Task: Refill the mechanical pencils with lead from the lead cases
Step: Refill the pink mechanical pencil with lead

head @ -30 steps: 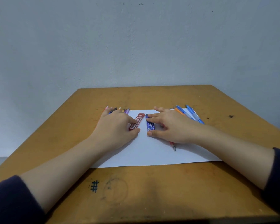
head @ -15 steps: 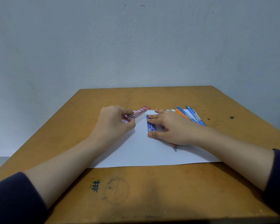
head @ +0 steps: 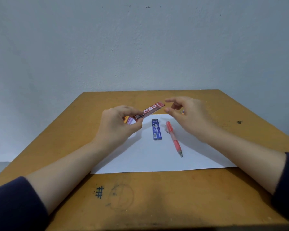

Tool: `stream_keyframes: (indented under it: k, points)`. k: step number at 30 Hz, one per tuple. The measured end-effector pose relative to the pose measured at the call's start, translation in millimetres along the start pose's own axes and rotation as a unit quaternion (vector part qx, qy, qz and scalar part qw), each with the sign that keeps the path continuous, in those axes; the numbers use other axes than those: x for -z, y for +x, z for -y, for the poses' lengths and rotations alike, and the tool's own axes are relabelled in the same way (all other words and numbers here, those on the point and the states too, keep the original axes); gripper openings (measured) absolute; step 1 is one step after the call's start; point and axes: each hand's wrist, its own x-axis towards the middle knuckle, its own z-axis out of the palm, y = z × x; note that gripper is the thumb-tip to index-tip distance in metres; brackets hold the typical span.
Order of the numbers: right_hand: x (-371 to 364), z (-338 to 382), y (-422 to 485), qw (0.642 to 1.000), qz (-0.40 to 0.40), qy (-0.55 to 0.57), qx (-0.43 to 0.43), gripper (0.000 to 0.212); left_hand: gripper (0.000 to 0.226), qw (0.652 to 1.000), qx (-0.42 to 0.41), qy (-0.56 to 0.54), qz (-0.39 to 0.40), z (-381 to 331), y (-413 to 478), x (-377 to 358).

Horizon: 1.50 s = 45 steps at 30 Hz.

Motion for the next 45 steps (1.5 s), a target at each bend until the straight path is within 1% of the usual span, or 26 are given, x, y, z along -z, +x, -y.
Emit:
stream_keyframes:
  k: [5,10,18,21,24,28,33,35,38,42,45]
  points:
    - [-1.9,-4.0,2.2,0.991,-0.008,0.134,-0.016,0.016,0.02,0.999,-0.024,-0.032,0.003,3.1,0.2,-0.1]
    - [-4.9,-7.3,3.8,0.975,0.007,0.22,-0.029,0.023,0.018,0.998,-0.011,-0.052,0.013,6.9,1.3,-1.4]
    - [-0.6,-7.8,4.8,0.959,0.031,0.282,-0.026,0.027,0.021,0.997,-0.025,-0.072,0.013,7.7,1.0,-1.8]
    - [0.2,-7.4,3.9,0.952,0.024,0.304,-0.025,0.026,0.02,0.997,-0.039,-0.072,0.006,7.4,0.8,-2.7]
    - [3.7,-8.8,6.1,0.953,0.012,0.302,-0.024,0.026,0.018,0.997,-0.049,-0.05,0.005,8.0,1.4,-1.8]
    - [3.9,-8.9,6.8,0.952,0.022,0.303,-0.021,0.026,0.02,0.998,-0.051,-0.041,0.001,7.5,1.6,0.0]
    - [-1.1,-6.7,4.6,0.934,0.02,0.355,-0.021,0.022,0.019,0.996,-0.054,-0.061,-0.02,6.8,1.5,-1.0]
    - [-2.9,-6.1,3.9,0.922,0.033,0.385,-0.024,0.026,0.02,0.996,-0.052,-0.073,-0.021,6.5,0.4,-2.6]
    - [-7.0,-2.3,0.9,0.905,0.056,0.419,-0.038,0.03,0.022,0.995,-0.056,-0.085,-0.013,2.8,-1.8,-5.1]
    - [-15.0,5.1,-4.7,0.889,0.057,0.451,-0.054,0.026,0.024,0.993,-0.047,-0.108,0.01,-6.9,-6.9,-7.4]
    - [-15.7,9.4,-6.8,0.885,0.062,0.457,-0.057,0.024,0.029,0.993,-0.04,-0.113,0.02,-10.8,-9.7,-7.9]
